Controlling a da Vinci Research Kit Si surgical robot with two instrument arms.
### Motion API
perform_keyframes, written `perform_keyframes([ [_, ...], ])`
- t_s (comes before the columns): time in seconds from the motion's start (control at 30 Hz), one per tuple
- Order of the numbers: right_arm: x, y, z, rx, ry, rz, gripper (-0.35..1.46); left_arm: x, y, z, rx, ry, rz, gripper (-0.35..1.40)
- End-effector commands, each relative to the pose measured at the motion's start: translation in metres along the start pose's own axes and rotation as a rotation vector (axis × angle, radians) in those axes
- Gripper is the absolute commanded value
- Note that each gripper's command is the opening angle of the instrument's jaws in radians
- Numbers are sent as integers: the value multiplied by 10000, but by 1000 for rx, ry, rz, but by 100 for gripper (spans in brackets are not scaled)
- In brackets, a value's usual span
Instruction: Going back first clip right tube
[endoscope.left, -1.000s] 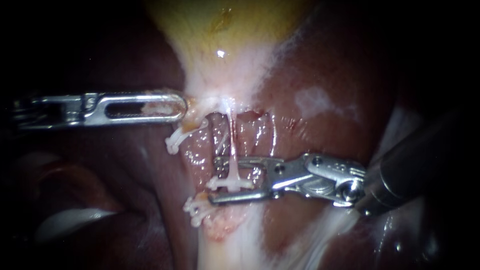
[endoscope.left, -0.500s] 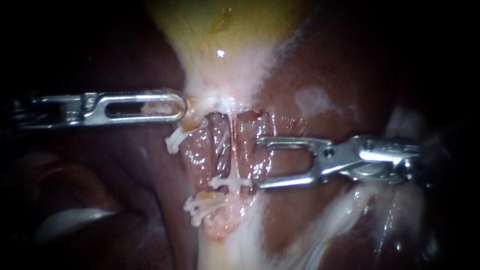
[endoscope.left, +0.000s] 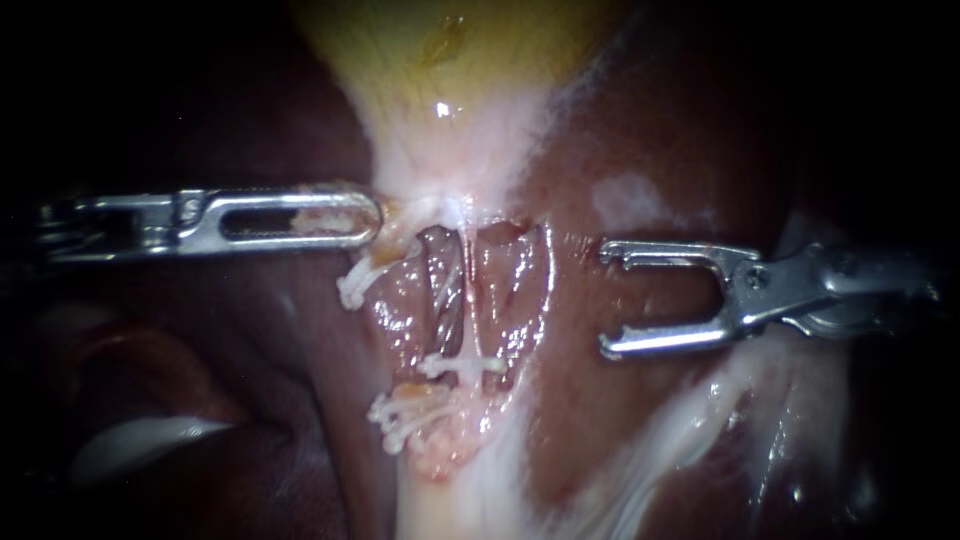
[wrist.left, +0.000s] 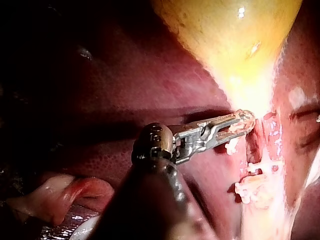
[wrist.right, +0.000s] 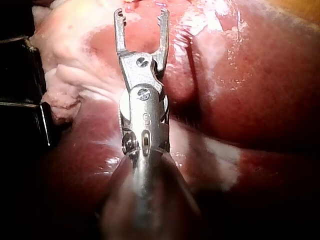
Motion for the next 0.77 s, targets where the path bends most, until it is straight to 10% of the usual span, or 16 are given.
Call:
perform_keyframes([
  [0.03, -1, 0, 0, 0, 0, 0, 50, 1, 1, 4, -3, 1, 1, -35],
  [0.33, -1, -1, 3, -1, 0, -1, 50, 9, 18, 44, -19, 0, 8, -35],
  [0.77, 0, -3, 4, 0, 0, -1, 50, 13, 30, 49, -31, 12, 13, -35],
])
